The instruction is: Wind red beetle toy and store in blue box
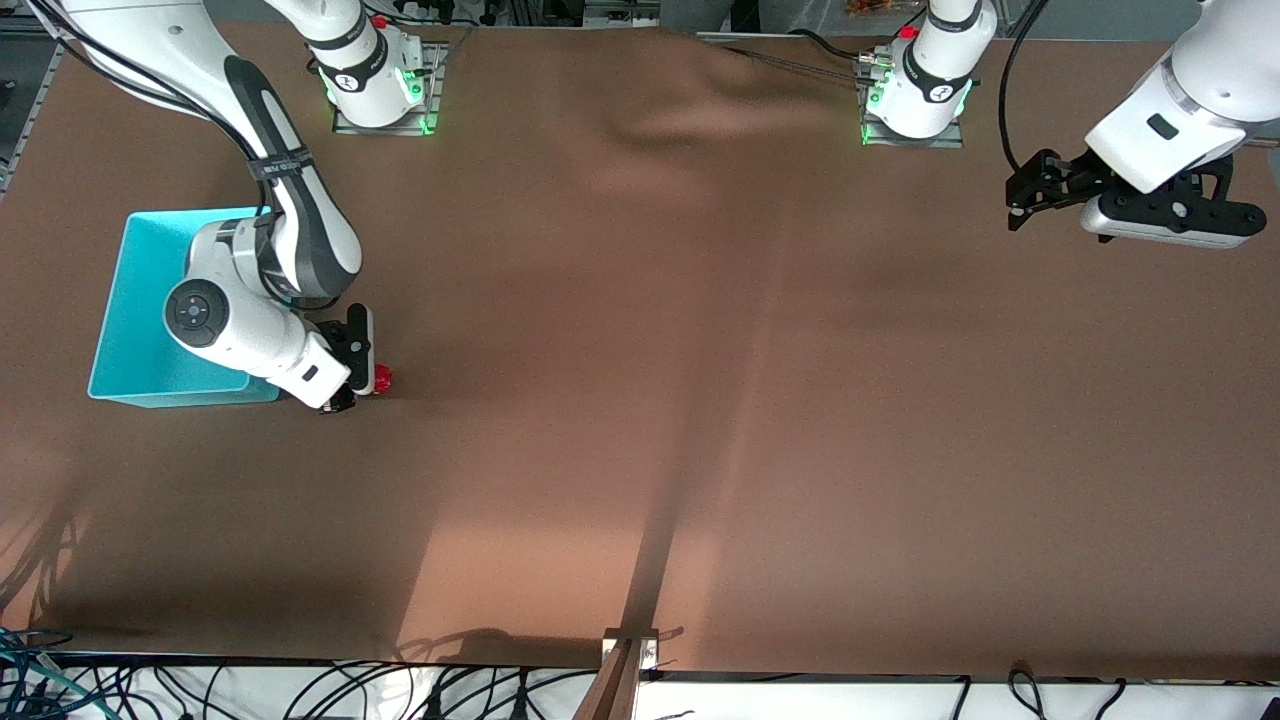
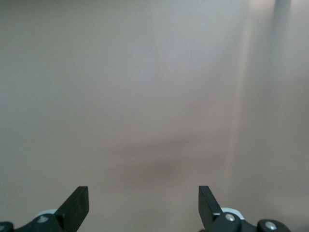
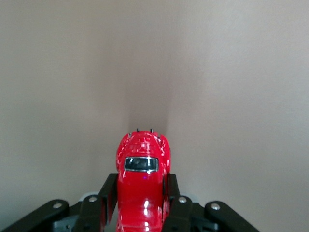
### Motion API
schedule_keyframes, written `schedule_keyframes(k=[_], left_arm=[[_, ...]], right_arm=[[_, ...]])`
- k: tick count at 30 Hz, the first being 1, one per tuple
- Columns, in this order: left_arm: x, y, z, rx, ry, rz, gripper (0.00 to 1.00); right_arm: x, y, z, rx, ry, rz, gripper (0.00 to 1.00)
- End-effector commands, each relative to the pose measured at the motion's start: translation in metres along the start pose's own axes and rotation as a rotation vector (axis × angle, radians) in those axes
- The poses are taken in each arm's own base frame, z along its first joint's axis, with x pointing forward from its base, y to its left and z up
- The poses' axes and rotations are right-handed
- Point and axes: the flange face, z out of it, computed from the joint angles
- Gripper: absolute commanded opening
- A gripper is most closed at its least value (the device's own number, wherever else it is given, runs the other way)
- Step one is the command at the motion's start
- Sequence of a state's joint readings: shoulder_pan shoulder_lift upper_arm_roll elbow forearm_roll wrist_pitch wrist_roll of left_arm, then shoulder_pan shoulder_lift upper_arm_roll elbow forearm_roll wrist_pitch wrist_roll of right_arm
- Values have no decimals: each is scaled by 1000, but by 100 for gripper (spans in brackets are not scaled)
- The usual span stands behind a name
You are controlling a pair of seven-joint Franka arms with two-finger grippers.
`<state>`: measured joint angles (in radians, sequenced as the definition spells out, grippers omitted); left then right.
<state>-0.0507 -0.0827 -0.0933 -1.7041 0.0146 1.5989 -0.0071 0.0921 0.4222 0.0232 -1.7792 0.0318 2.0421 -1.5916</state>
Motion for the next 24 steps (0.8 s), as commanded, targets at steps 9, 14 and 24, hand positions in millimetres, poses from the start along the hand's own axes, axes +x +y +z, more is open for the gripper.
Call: schedule_keyframes(k=[9, 14, 24], left_arm=[[10, -20, -8, -14, -16, -6, 100], [8, -22, -11, -16, -24, -16, 100], [6, -31, -17, -26, -24, -28, 100]], right_arm=[[-32, -20, -110, 109, 34, 88, 4], [-58, -42, -141, 116, 32, 152, 4], [-123, -80, -159, 138, 46, 120, 4]])
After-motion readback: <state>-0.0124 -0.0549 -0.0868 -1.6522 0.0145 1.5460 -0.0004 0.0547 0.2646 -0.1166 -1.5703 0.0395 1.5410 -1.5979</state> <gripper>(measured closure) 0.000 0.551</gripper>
